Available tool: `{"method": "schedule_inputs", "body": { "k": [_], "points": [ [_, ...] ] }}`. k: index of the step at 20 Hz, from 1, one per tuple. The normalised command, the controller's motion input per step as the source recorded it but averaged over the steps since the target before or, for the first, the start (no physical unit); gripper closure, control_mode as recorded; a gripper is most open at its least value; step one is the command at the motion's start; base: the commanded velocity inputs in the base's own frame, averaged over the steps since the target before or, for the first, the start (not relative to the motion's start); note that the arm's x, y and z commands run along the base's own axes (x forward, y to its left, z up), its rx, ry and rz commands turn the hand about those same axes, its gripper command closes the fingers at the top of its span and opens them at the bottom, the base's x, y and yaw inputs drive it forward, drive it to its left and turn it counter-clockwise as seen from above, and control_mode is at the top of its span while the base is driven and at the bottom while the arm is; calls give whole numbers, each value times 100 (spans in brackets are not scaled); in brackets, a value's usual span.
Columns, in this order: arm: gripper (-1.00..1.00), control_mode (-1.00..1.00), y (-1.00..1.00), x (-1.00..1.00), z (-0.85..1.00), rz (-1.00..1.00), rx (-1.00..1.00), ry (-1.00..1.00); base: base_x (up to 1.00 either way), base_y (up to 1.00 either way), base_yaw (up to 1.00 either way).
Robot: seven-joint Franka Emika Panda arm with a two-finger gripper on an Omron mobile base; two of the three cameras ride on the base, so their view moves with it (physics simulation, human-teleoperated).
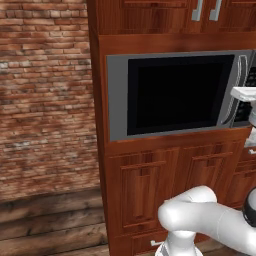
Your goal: Open the microwave door.
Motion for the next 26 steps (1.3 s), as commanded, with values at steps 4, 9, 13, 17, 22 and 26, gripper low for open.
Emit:
{"method": "schedule_inputs", "body": {
  "k": [4,9,13,17,22,26],
  "points": [
    [100,-100,44,64,-18,-6,-5,0,0,0,0],
    [100,-100,7,-6,-1,-2,0,0,0,0,0],
    [100,-100,-56,-99,0,0,0,0,0,0,0],
    [100,-100,-87,-100,0,0,0,1,0,0,0],
    [100,-100,-87,-100,0,0,0,3,0,0,0],
    [100,-100,-82,-100,0,0,0,4,0,0,0]
  ]
}}
